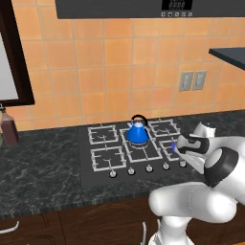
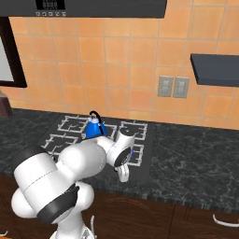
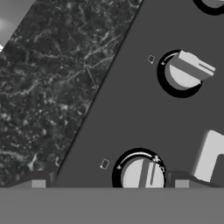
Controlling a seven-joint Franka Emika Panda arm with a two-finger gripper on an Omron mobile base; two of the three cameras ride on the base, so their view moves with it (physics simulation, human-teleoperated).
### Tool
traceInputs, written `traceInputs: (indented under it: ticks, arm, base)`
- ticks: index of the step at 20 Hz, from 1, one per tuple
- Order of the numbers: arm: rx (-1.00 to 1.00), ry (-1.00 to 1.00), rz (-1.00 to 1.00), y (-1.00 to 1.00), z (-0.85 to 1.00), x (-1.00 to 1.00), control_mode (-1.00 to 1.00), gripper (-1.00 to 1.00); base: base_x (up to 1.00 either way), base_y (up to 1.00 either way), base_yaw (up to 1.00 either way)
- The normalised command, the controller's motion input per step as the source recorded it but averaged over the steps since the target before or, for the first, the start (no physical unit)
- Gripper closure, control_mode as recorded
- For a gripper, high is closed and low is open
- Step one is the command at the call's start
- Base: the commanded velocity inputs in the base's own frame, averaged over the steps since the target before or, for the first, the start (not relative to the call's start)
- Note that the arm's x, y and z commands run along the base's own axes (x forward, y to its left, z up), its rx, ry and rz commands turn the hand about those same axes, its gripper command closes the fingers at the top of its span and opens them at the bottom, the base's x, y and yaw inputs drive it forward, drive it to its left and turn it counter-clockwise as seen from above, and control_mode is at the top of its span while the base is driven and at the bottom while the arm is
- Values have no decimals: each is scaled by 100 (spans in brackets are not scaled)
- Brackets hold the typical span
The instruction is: Turn off the front right burner of the stove.
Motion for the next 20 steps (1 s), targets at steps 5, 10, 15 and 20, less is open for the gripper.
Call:
traceInputs:
  ticks: [5, 10, 15, 20]
  arm:
    - [0, 0, 0, 0, -9, 0, -100, 100]
    - [0, 0, -3, 3, -5, 0, -100, 100]
    - [0, 0, -6, 13, 0, 2, -100, 100]
    - [0, 0, -7, 10, 0, -3, -100, 100]
  base:
    - [0, 0, 0]
    - [0, 0, 0]
    - [0, 0, 0]
    - [0, 0, 0]
